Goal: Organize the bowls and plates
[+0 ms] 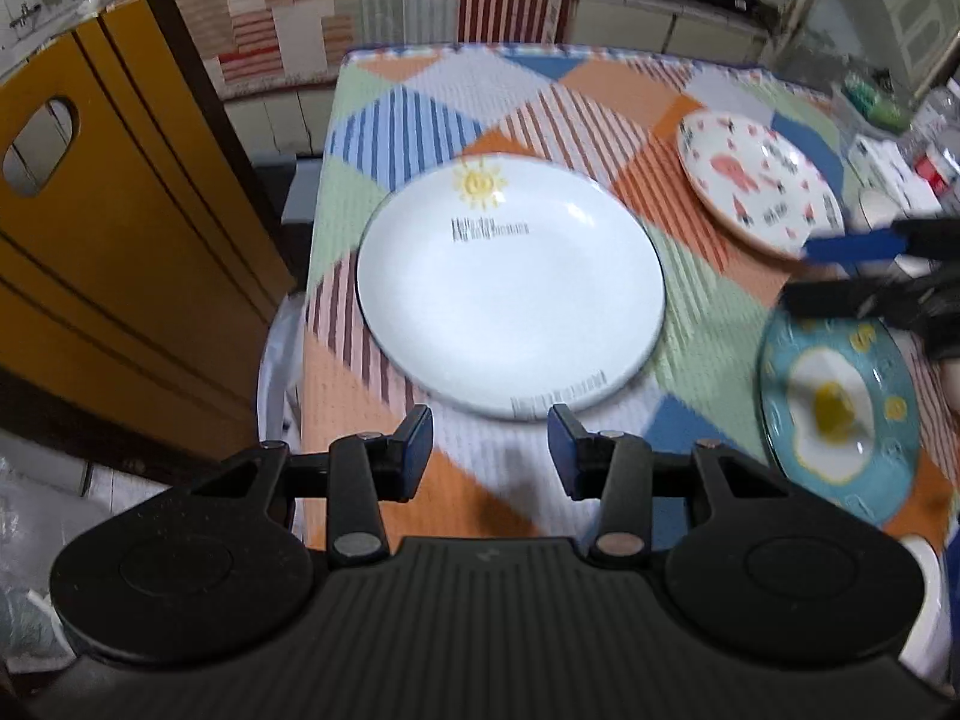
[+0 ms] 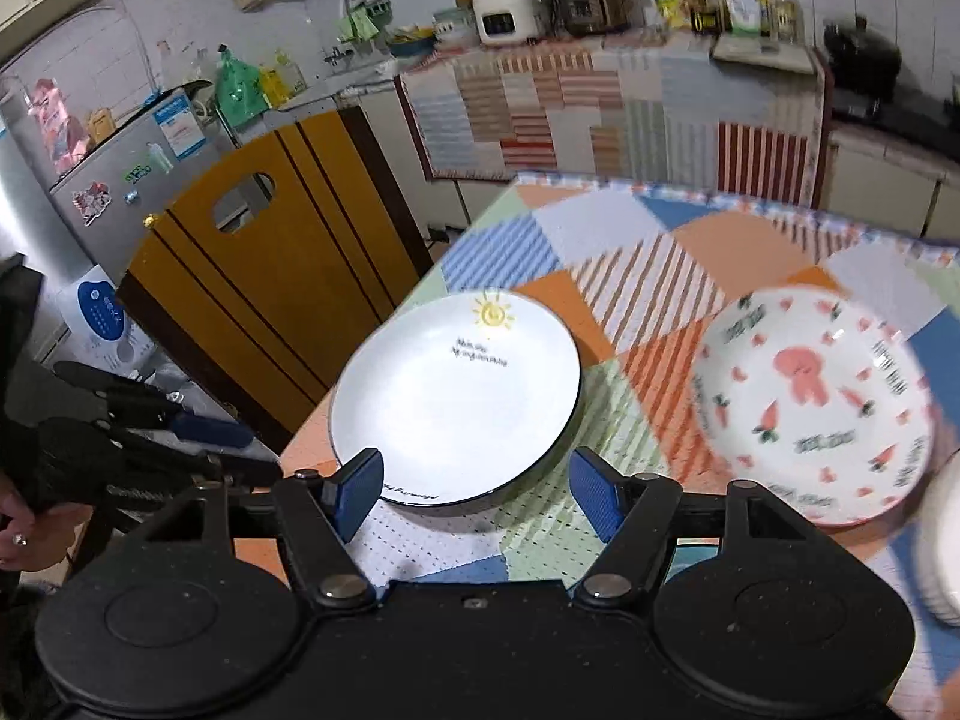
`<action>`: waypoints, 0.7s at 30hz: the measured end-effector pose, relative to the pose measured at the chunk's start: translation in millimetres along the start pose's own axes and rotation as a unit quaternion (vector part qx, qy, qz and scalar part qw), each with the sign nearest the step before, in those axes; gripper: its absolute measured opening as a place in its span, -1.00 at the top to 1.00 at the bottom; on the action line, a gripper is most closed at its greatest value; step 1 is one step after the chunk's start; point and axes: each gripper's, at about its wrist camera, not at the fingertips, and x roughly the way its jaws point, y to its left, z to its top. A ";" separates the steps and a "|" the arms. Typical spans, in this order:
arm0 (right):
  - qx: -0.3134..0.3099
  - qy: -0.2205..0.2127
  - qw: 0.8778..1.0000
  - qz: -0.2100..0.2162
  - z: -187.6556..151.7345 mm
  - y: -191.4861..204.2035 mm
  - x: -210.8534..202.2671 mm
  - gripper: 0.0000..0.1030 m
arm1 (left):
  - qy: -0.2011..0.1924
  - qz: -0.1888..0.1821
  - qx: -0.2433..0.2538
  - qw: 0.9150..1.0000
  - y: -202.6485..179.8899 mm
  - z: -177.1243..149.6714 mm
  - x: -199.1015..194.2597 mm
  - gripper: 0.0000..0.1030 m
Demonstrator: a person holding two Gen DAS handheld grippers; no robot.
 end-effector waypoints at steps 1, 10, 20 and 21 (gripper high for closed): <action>0.009 0.009 1.000 0.002 0.0 -4.6 11.3 -0.42 | -0.004 -0.001 -0.001 1.000 0.8 1.8 3.3 0.20; 0.082 0.025 0.996 -0.027 -5.0 -33.3 88.9 -0.22 | -0.008 0.018 -0.032 0.999 19.8 23.6 62.8 0.02; 0.113 0.004 0.993 -0.034 -5.0 -33.8 123.2 0.34 | 0.017 0.032 -0.045 0.998 48.0 36.2 102.0 -0.05; 0.114 0.008 0.993 -0.036 -3.5 -36.3 124.9 0.43 | 0.016 0.037 -0.045 0.998 49.3 38.2 105.6 -0.05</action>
